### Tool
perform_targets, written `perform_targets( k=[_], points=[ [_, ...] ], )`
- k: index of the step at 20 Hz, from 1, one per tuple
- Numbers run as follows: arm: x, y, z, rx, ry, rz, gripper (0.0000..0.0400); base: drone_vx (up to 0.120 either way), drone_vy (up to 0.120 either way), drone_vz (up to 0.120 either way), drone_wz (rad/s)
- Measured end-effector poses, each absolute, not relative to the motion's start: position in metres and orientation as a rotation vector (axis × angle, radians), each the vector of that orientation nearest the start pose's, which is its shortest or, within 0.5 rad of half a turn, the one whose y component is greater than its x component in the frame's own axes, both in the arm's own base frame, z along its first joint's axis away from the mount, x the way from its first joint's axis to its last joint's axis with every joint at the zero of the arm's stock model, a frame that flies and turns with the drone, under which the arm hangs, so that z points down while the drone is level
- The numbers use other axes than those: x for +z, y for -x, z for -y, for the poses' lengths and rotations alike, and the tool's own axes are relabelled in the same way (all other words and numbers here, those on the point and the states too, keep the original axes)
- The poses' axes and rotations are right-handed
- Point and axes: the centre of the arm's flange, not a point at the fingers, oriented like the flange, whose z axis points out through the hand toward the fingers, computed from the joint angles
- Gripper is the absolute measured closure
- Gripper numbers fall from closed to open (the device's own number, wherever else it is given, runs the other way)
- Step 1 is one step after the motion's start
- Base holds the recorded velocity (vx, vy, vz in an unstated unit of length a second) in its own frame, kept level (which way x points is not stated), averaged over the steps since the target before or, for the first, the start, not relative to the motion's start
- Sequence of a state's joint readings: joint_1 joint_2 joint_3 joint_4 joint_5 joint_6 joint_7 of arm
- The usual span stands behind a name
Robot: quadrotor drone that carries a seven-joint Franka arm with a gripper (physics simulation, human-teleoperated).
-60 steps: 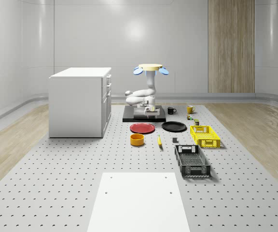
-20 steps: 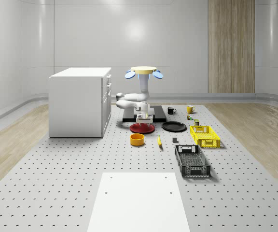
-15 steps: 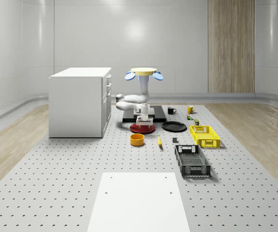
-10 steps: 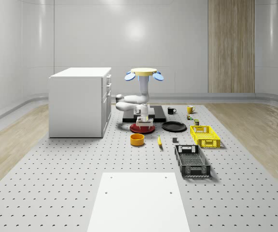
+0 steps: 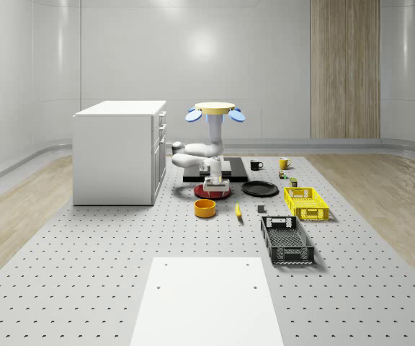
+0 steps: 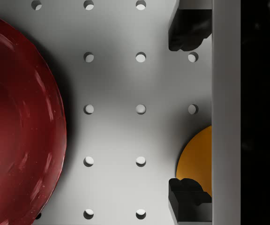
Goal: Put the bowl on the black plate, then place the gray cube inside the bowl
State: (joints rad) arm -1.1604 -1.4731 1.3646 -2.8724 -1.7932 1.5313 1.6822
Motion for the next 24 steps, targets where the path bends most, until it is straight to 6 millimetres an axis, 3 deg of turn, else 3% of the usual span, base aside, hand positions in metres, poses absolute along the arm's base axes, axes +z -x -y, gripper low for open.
perform_targets(
  k=[15, 24],
  points=[
    [0.491, -0.307, 0.000, 0.785, -0.001, 0.002, 0.0000, 0.120, 0.000, 0.000, 0.000],
    [0.495, -0.307, -0.012, 0.786, -0.001, 0.002, 0.0000, 0.004, 0.000, 0.000, 0.000]
  ],
)
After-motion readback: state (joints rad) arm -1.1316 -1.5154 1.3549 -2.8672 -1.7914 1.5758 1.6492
